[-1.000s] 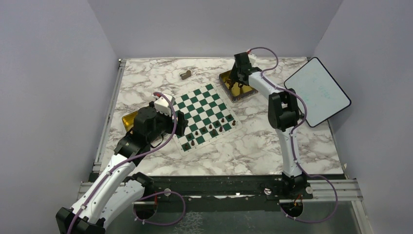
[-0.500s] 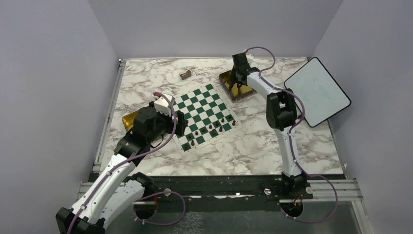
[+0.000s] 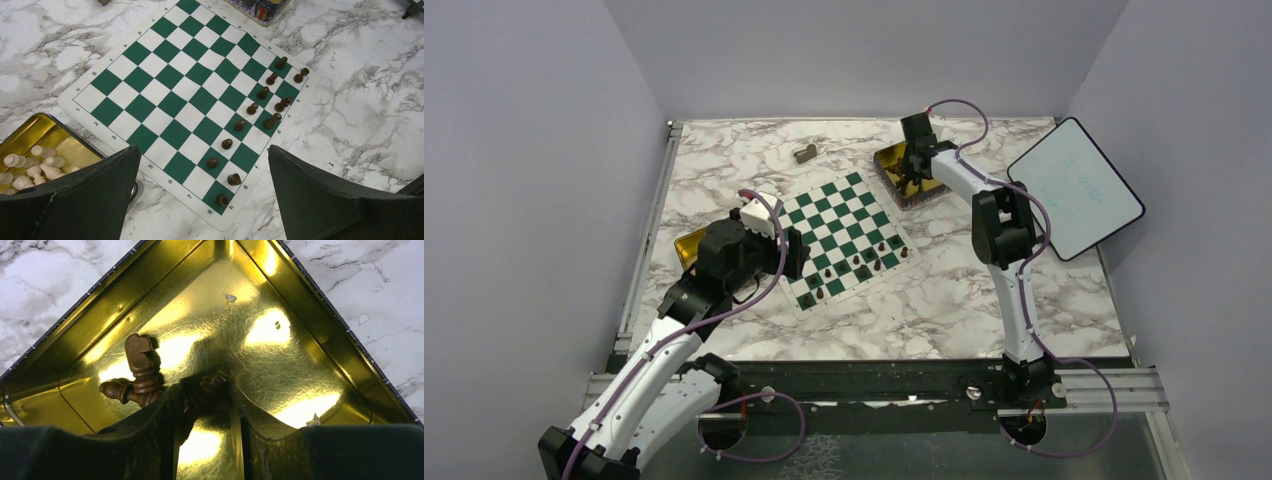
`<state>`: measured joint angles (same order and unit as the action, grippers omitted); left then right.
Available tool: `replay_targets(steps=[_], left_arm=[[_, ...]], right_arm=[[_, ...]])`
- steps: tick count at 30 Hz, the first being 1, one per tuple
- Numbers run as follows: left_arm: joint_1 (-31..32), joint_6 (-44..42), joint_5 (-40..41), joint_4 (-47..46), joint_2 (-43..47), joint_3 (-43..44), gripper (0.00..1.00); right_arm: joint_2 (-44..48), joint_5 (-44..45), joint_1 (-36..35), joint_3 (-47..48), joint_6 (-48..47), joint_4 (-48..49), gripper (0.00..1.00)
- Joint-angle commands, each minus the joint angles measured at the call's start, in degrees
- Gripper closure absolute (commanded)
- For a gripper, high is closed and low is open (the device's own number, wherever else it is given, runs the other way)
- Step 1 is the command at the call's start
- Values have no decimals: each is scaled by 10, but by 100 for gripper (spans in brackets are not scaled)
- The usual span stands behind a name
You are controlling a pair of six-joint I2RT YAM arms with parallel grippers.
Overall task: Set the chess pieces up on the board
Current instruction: Pick up the chess piece from the storage box.
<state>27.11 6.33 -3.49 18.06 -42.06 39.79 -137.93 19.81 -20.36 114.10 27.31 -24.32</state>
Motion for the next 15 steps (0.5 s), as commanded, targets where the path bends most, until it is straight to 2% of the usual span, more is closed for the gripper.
replay_targets(steps=[1,15], left_arm=[[0,-2,-2,-13,4,-4,1],[0,-2,5,-11,5,-5,1]], right_arm=[[15,24,0,1,-13,-31,58],[17,-6,9,2,-2,-11,65]])
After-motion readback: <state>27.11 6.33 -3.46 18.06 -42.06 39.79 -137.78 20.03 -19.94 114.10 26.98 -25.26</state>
